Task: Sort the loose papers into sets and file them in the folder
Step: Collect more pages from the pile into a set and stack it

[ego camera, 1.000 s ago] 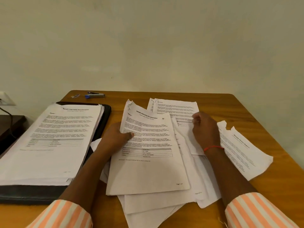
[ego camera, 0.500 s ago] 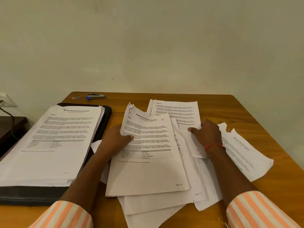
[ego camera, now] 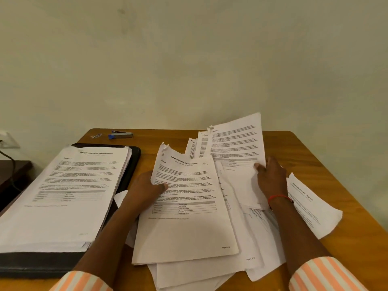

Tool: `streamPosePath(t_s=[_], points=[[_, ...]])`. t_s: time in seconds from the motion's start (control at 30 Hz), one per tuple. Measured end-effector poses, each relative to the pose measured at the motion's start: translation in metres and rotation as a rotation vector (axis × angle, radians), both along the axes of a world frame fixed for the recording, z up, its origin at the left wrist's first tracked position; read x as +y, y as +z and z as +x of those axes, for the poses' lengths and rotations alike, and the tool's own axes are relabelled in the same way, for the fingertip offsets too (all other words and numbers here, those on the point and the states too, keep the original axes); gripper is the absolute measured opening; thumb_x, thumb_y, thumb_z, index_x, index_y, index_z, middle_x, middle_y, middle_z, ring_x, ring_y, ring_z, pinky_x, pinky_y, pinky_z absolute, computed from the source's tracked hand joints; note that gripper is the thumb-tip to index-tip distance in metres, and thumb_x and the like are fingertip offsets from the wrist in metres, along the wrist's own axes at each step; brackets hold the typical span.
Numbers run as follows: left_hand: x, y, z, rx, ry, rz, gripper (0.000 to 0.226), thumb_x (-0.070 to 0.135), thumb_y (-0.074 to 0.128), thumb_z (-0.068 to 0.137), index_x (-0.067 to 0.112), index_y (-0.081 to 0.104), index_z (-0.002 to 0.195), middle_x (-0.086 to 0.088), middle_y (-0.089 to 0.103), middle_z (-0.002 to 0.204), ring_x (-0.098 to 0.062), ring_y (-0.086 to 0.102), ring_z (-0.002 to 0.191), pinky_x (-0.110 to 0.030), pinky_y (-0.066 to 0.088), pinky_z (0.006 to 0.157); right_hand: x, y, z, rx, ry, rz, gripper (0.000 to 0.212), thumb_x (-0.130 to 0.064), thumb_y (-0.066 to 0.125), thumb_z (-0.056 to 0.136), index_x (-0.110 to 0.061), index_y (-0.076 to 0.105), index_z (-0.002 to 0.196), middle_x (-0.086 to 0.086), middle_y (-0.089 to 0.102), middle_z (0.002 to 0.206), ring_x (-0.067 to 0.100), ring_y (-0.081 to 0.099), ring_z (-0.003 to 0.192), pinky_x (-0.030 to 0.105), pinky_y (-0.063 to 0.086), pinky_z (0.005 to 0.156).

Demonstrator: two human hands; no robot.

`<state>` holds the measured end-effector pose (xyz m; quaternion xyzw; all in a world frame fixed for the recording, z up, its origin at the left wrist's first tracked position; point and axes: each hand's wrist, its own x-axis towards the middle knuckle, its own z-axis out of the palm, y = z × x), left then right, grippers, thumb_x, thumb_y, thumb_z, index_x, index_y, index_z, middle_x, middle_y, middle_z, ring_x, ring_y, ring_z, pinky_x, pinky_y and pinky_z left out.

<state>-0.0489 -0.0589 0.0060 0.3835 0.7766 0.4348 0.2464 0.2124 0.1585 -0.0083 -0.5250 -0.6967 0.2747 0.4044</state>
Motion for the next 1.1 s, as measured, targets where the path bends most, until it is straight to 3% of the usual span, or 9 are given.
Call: streamPosePath(t_s=[0.17,0.33,0.43,0.53,0.6,0.7,0.8,0.9,1.1], points=[[0.0,-0.004,-0.001,-0.047,0.006,0.023,0.018,0.019,0.068,0.095,0.032,0.056,0.098,0.013,0.062,0.095,-0.001,0.058,0.077,-0.018,0.043,0.06,0.003,-0.005,0.004,0.022,-0.064,0.086,0.019,-0.016,0.061,0.099,-0.004,0.071,0.11,0.015,0.072,0.111,0.032,0.067,0.1,0.032,0.049,0.081],[0.001,-0.005,-0.003,-0.101,0.014,0.063,0.021,0.02,0.07,0.094,0.035,0.055,0.094,0.017,0.063,0.092,-0.001,0.061,0.077,-0.017,0.044,0.06,0.008,-0.001,0.012,0.224,-0.276,0.141,0.022,-0.02,0.06,0.1,-0.001,0.071,0.102,0.017,0.072,0.098,0.031,0.067,0.089,0.035,0.052,0.073],[-0.001,-0.003,-0.003,-0.148,0.014,0.117,0.023,0.022,0.072,0.092,0.032,0.06,0.108,0.016,0.068,0.097,-0.005,0.067,0.084,-0.018,0.049,0.063,0.011,0.006,0.019,0.372,-0.433,0.286,0.023,-0.021,0.057,0.101,-0.001,0.068,0.097,0.018,0.069,0.095,0.025,0.062,0.084,0.04,0.053,0.075],[-0.003,-0.001,-0.007,-0.209,0.019,0.162,0.034,0.024,0.075,0.09,0.028,0.062,0.121,0.006,0.075,0.107,-0.016,0.074,0.092,-0.026,0.057,0.07,0.007,0.012,0.023,0.495,-0.491,0.374,0.035,-0.028,0.055,0.102,0.004,0.066,0.094,0.02,0.068,0.091,0.021,0.056,0.08,0.03,0.045,0.074],[-0.005,-0.001,-0.008,-0.288,0.014,0.201,0.04,0.024,0.077,0.088,0.026,0.063,0.125,0.002,0.076,0.109,-0.02,0.075,0.094,-0.036,0.061,0.076,0.002,0.016,0.024,0.533,-0.481,0.402,0.042,-0.033,0.054,0.101,0.006,0.066,0.095,0.021,0.068,0.091,0.018,0.054,0.081,0.023,0.042,0.073],[-0.005,0.002,-0.01,-0.38,0.015,0.246,0.04,0.022,0.077,0.085,0.021,0.065,0.123,-0.004,0.077,0.109,-0.027,0.076,0.094,-0.047,0.061,0.081,0.0,0.018,0.023,0.577,-0.452,0.437,0.049,-0.042,0.053,0.101,0.005,0.067,0.097,0.019,0.068,0.093,0.018,0.056,0.083,0.028,0.048,0.076],[-0.006,0.008,-0.01,-0.505,-0.003,0.329,0.034,0.012,0.071,0.089,0.017,0.065,0.122,-0.008,0.076,0.11,-0.03,0.075,0.096,-0.039,0.063,0.074,-0.001,0.017,0.022,0.589,-0.437,0.413,0.041,-0.036,0.057,0.1,0.004,0.067,0.098,0.018,0.068,0.094,0.02,0.057,0.083,0.029,0.049,0.076],[-0.009,0.013,-0.009,-0.616,-0.041,0.394,0.042,0.011,0.07,0.086,0.011,0.063,0.128,-0.013,0.074,0.117,-0.035,0.073,0.103,-0.042,0.063,0.077,-0.005,0.013,0.013,0.607,-0.362,0.314,0.029,-0.026,0.06,0.1,0.002,0.068,0.094,0.016,0.068,0.091,0.014,0.056,0.079,0.037,0.053,0.074],[-0.01,0.014,-0.006,-0.588,-0.01,0.4,0.032,0.005,0.066,0.092,0.013,0.064,0.123,-0.011,0.076,0.111,-0.034,0.074,0.098,-0.038,0.064,0.07,-0.028,0.012,-0.015,0.614,-0.069,0.055,0.011,-0.03,0.064,0.098,-0.024,0.07,0.09,-0.003,0.073,0.09,0.014,0.066,0.083,0.043,0.059,0.077]])
